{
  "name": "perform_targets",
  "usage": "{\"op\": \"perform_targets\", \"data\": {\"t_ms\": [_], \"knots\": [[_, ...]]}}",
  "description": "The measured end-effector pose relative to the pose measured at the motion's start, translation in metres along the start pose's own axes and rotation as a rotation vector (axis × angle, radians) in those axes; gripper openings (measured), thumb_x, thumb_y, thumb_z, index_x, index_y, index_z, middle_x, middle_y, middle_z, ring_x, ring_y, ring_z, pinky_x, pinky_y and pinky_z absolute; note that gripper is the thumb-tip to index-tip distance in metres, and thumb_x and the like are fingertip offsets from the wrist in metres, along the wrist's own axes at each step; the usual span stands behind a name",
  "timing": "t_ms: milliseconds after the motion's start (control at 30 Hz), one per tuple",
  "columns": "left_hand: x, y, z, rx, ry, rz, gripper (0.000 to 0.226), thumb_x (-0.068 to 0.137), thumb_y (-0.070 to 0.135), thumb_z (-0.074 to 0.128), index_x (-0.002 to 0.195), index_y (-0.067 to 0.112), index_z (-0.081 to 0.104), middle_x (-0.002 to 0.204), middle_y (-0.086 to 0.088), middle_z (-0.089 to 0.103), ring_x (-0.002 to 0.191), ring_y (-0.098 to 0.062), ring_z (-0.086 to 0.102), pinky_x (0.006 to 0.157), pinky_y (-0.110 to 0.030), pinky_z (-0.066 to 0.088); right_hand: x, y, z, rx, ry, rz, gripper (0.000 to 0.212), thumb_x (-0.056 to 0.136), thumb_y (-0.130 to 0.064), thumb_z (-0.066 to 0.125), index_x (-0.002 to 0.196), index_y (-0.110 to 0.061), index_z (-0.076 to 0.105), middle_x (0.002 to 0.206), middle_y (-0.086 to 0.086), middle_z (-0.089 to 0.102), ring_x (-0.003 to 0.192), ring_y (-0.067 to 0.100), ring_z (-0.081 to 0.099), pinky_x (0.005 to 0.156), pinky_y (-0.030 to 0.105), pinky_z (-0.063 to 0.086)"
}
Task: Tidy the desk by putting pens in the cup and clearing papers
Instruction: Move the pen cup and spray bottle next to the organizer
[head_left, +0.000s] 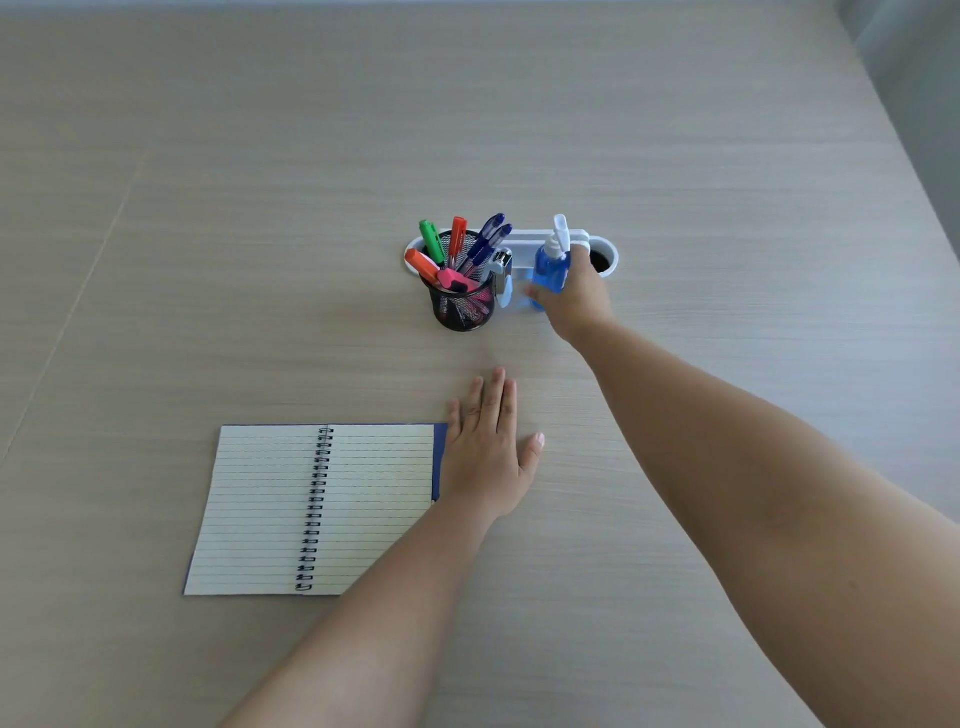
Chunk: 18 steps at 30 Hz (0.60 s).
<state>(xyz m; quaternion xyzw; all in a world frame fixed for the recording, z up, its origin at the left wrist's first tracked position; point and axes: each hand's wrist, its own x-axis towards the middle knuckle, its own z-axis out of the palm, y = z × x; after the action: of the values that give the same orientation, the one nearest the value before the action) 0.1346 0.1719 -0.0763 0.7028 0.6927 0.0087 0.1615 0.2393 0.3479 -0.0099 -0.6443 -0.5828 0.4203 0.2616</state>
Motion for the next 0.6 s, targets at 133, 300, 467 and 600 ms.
{"op": "perform_targets", "data": {"t_ms": [133, 300, 467, 600], "knots": [[0.0, 0.0, 0.0, 0.012, -0.011, -0.003, 0.08, 0.092, 0.058, 0.007, 0.157, 0.011, 0.005, 0.166, -0.004, -0.005, 0.153, -0.026, -0.002, 0.122, -0.05, 0.002, -0.013, 0.008, -0.006, -0.034, 0.02, -0.03, 0.073, 0.079, -0.02, 0.075, 0.14, -0.019, 0.034, 0.141, 0.003, 0.044, 0.114, 0.025, 0.056, 0.095, 0.038, 0.048], [0.001, 0.003, -0.003, 0.051, -0.054, -0.018, 0.075, 0.098, 0.055, 0.016, 0.156, 0.012, -0.003, 0.165, -0.004, -0.013, 0.152, -0.026, -0.009, 0.122, -0.049, -0.002, -0.049, 0.021, -0.032, -0.091, 0.063, -0.06, 0.069, 0.084, -0.02, 0.07, 0.143, -0.021, 0.033, 0.142, 0.002, 0.041, 0.091, 0.016, 0.054, 0.081, 0.025, 0.041], [0.003, 0.019, -0.017, 0.071, -0.079, -0.043, 0.069, 0.1, 0.048, 0.028, 0.157, 0.016, 0.006, 0.166, -0.004, -0.007, 0.152, -0.031, -0.007, 0.121, -0.05, 0.001, -0.098, 0.058, -0.074, -0.091, 0.147, -0.048, 0.051, 0.087, -0.021, 0.066, 0.134, -0.023, 0.046, 0.136, 0.0, 0.043, 0.092, 0.015, 0.052, 0.084, 0.031, 0.047], [-0.003, 0.061, -0.02, 0.018, -0.084, 0.07, 0.062, 0.098, 0.041, 0.041, 0.154, 0.022, 0.022, 0.165, -0.002, 0.009, 0.152, -0.028, 0.005, 0.121, -0.048, 0.003, -0.144, 0.101, -0.114, -0.137, 0.243, 0.013, 0.037, 0.087, -0.021, 0.064, 0.122, -0.024, 0.056, 0.13, -0.002, 0.046, 0.104, 0.019, 0.054, 0.083, 0.029, 0.044]]}}
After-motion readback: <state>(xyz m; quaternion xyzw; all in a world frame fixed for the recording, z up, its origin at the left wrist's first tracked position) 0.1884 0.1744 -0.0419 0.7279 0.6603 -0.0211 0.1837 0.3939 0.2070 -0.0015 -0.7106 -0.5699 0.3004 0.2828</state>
